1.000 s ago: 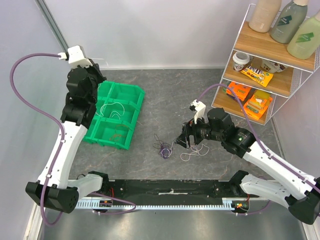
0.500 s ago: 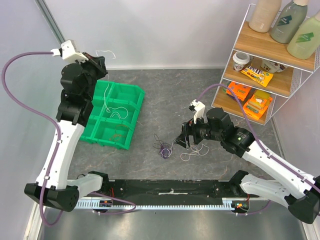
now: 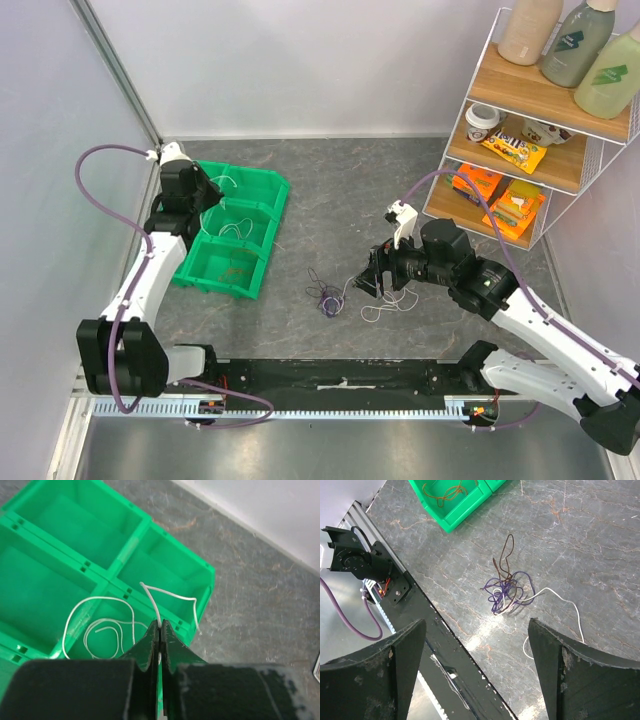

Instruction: Untangle the cables

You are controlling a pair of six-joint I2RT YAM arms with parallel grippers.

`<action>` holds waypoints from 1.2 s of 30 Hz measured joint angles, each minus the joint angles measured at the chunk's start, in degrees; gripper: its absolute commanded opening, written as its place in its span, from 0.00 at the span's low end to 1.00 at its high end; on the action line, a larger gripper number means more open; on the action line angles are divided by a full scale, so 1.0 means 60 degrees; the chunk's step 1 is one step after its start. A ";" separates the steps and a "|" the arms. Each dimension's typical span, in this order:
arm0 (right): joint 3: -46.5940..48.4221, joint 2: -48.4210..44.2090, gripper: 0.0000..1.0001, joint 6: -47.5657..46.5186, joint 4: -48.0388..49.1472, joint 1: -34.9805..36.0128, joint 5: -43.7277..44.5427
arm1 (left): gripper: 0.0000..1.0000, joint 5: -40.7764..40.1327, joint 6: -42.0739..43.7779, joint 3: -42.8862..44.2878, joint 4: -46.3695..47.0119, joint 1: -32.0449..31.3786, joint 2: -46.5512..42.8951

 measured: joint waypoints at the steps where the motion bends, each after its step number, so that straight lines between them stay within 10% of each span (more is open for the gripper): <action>1: 0.0000 -0.0004 0.90 0.0000 0.0000 0.0000 0.0015 | 0.02 0.0084 -0.0007 -0.0073 -0.0007 -0.0011 0.0047; 13: 0.0000 -0.0004 0.90 -0.0004 0.0000 0.0000 0.0018 | 0.02 0.0204 -0.0805 0.0987 -0.2499 -0.0015 0.2769; 22: 0.0000 -0.0095 0.90 0.0000 -0.0069 0.0000 0.0036 | 0.82 0.0189 -0.1275 0.1421 -0.3650 -0.0015 0.2885; 31: 0.0000 0.0288 0.93 0.0535 -0.1421 -0.0149 0.2339 | 0.74 0.0554 -0.1428 0.1490 -0.4116 -0.0517 0.0637; 36: -0.0310 0.1461 0.90 0.0750 -0.2138 -0.0714 0.2637 | 0.69 0.1745 -0.1381 0.0739 -0.2849 -0.3005 -0.0641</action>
